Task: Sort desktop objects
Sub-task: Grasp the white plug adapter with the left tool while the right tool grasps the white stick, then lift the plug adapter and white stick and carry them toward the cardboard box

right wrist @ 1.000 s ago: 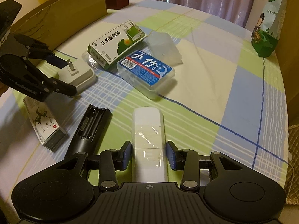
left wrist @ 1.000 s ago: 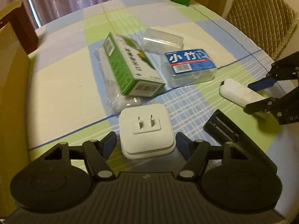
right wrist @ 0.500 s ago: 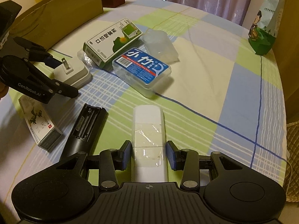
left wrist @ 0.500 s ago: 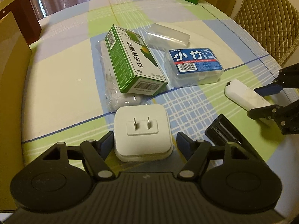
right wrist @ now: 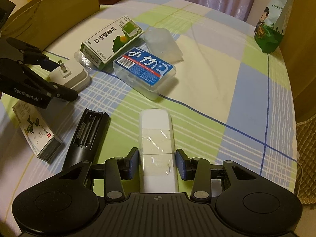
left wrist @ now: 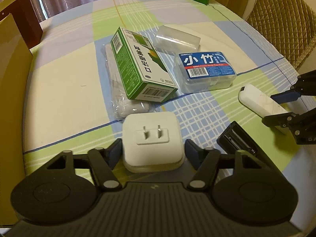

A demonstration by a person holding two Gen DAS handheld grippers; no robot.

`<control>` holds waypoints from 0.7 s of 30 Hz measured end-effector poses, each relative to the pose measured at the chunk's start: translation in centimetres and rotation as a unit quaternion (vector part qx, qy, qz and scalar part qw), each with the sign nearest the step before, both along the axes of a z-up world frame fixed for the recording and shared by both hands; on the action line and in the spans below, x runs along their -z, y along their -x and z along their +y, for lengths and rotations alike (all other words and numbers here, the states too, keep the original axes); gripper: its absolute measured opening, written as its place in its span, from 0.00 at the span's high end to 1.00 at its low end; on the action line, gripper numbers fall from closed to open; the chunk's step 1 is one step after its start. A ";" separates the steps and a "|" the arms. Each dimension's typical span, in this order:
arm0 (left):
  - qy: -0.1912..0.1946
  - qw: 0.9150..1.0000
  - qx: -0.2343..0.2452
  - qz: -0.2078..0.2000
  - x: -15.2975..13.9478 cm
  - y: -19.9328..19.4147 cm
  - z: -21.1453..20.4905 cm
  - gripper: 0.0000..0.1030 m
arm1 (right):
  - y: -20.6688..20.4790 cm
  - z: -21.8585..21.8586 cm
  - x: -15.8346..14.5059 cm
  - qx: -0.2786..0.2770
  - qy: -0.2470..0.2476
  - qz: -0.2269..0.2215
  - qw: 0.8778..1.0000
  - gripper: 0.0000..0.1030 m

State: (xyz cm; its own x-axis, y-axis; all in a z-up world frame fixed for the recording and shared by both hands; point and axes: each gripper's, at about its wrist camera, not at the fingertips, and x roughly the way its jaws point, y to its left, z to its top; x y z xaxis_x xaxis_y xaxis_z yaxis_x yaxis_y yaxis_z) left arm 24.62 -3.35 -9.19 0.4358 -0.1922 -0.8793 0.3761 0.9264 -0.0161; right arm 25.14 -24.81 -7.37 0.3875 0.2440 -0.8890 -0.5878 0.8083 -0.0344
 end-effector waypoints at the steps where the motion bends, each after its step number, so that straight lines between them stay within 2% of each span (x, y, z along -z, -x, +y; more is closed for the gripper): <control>1: 0.000 1.000 0.000 0.000 0.0 0.0 0.0 0.41 | 0.0 0.0 0.0 0.001 0.000 0.002 1.000 0.38; 2: 0.001 1.000 0.001 0.000 0.0 0.0 0.0 0.41 | 0.0 0.1 0.1 0.007 0.010 -0.002 1.000 0.33; 6: 0.002 1.000 0.003 -0.001 0.0 0.2 0.1 0.41 | -0.2 -0.5 0.3 0.026 -0.004 0.007 1.000 0.34; 9: 0.002 1.000 0.007 0.000 0.0 0.4 0.2 0.41 | -0.2 -0.6 0.2 0.029 -0.009 0.007 1.000 0.42; 10: 0.002 1.000 0.008 -0.001 -0.1 0.5 0.2 0.42 | -0.1 -0.6 0.2 0.028 -0.010 0.007 1.000 0.49; 11: 0.003 1.000 0.008 -0.002 -0.1 0.6 0.3 0.42 | 0.1 -0.4 0.1 0.024 -0.011 0.004 1.000 0.62; 16: 0.010 1.000 0.010 -0.016 -1.3 1.3 0.7 0.42 | 0.6 0.1 -0.5 0.023 -0.008 -0.007 1.000 0.62; 21: 0.016 0.999 0.005 -0.032 -2.9 1.9 1.4 0.42 | 1.3 0.7 -2.2 0.022 -0.017 -0.026 0.999 0.62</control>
